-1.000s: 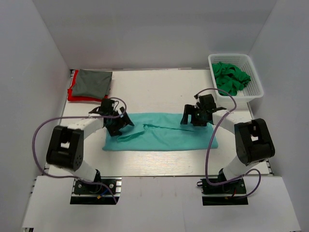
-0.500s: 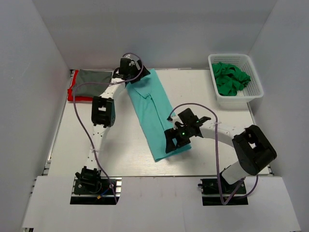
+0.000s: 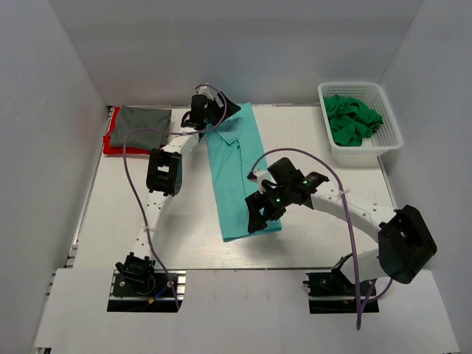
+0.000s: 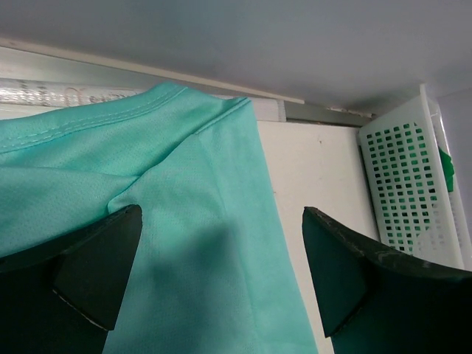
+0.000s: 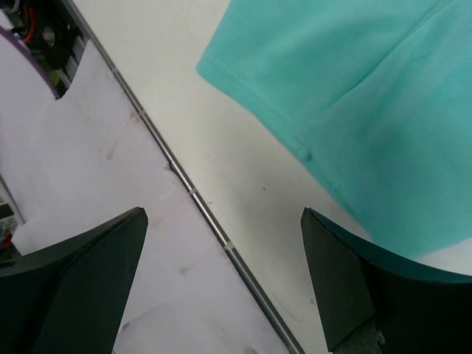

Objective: Fold and stack the t-shirts
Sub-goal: Rotate the tshirt 90 degrees

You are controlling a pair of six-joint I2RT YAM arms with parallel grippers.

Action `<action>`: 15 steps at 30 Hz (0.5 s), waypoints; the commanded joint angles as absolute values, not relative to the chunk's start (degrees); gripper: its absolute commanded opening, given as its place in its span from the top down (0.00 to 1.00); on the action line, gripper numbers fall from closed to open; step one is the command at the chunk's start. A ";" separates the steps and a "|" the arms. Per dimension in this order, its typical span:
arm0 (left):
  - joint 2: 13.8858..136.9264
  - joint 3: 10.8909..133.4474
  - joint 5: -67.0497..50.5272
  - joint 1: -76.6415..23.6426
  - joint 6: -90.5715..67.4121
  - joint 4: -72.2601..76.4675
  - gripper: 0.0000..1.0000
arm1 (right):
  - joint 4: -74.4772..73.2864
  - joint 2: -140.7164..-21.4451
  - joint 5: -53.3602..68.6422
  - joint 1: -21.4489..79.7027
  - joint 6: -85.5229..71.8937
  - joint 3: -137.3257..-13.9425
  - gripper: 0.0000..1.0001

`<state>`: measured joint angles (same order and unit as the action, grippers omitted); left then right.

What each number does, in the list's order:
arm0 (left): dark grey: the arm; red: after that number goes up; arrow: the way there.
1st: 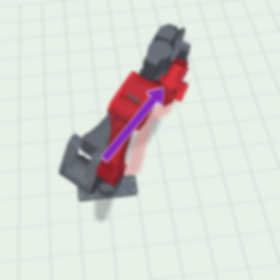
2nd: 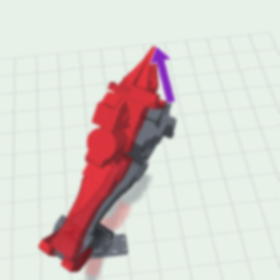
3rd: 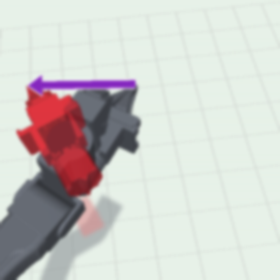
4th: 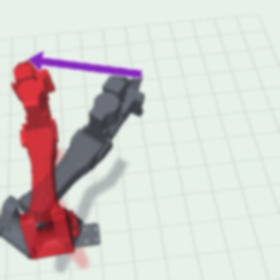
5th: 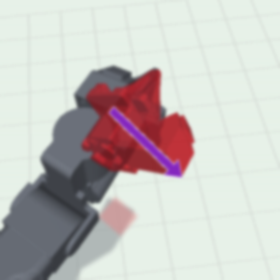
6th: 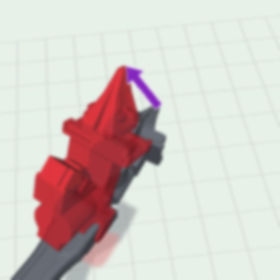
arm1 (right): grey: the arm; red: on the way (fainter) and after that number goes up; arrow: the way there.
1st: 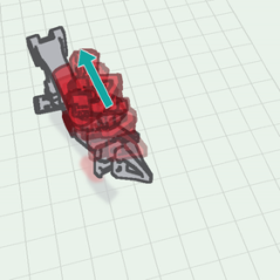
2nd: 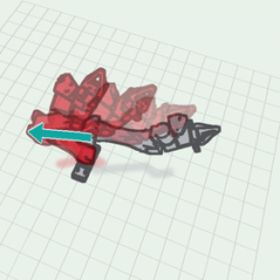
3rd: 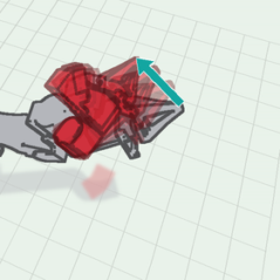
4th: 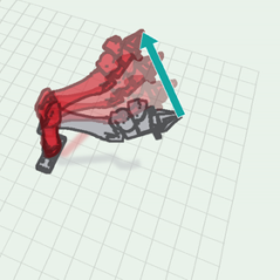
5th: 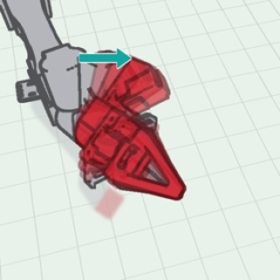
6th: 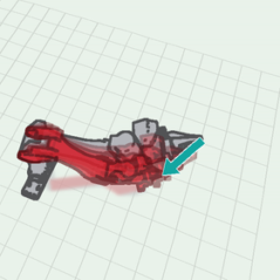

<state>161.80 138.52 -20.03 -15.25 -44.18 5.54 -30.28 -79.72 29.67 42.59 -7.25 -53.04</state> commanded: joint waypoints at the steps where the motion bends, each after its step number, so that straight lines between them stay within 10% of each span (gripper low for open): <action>1: 155.86 141.06 -20.83 -16.00 -42.46 4.39 0.00 | -30.85 -78.40 25.67 42.45 -7.73 -54.67 0.10; 8: 132.69 137.30 -21.96 -16.52 -29.89 -2.00 0.00 | -25.76 -71.82 16.80 42.28 -16.95 -50.36 0.10; 15: 107.61 104.02 -15.39 -17.58 -27.42 -15.64 0.00 | -27.16 -71.28 0.81 40.70 -30.12 -45.97 0.10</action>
